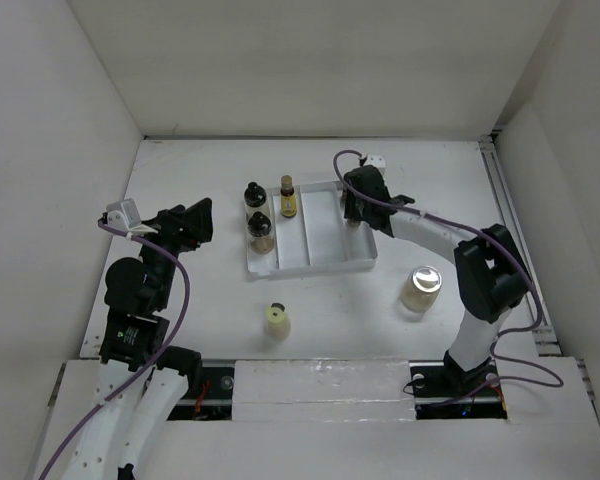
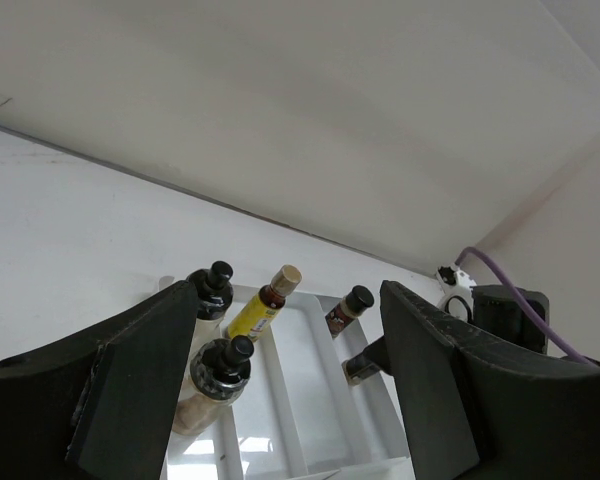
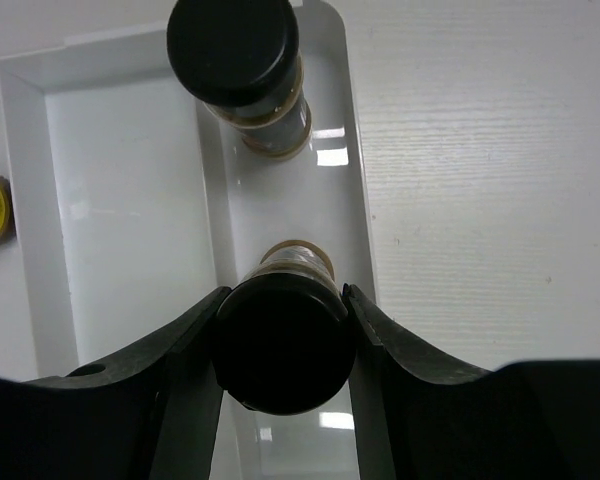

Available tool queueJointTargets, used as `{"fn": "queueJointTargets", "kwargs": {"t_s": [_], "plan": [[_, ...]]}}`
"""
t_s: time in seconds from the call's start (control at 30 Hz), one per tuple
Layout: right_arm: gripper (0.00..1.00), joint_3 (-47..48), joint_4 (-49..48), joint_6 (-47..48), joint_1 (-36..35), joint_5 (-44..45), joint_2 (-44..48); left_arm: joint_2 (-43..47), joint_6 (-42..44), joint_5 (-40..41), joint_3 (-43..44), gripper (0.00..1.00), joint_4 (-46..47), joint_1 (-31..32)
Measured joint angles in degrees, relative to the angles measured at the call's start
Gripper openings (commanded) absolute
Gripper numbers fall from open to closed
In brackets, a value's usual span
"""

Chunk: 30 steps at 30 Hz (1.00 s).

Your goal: Organize the condiment bottles

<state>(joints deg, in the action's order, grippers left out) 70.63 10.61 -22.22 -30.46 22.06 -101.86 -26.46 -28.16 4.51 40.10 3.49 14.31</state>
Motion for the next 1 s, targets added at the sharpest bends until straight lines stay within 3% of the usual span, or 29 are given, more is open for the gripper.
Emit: {"fn": "queueJointTargets", "kwargs": {"t_s": [0.2, 0.3, 0.33, 0.5, 0.67, 1.0], "plan": [[0.34, 2.2, -1.7, 0.2, 0.5, -0.2, -1.9, 0.0, 0.0, 0.0, 0.0, 0.69, 0.0, 0.0], [0.42, 3.4, -2.3, 0.2, 0.8, -0.2, -3.2, 0.0, 0.0, 0.0, 0.0, 0.69, 0.0, 0.0], [0.49, 3.7, -2.4, 0.3, 0.8, -0.2, -3.6, 0.0, 0.0, 0.0, 0.0, 0.69, 0.0, 0.0], [0.51, 3.8, -2.5, 0.3, 0.8, -0.2, -4.0, 0.0, 0.0, 0.0, 0.0, 0.69, 0.0, 0.0], [0.72, 3.9, -2.5, 0.6, 0.8, -0.2, -4.0, 0.0, 0.0, 0.0, 0.0, 0.69, 0.0, 0.0], [0.73, 3.6, -0.6, 0.7, 0.5, 0.1, 1.6, 0.0, 0.0, 0.0, 0.0, 0.69, 0.0, 0.0]]}}
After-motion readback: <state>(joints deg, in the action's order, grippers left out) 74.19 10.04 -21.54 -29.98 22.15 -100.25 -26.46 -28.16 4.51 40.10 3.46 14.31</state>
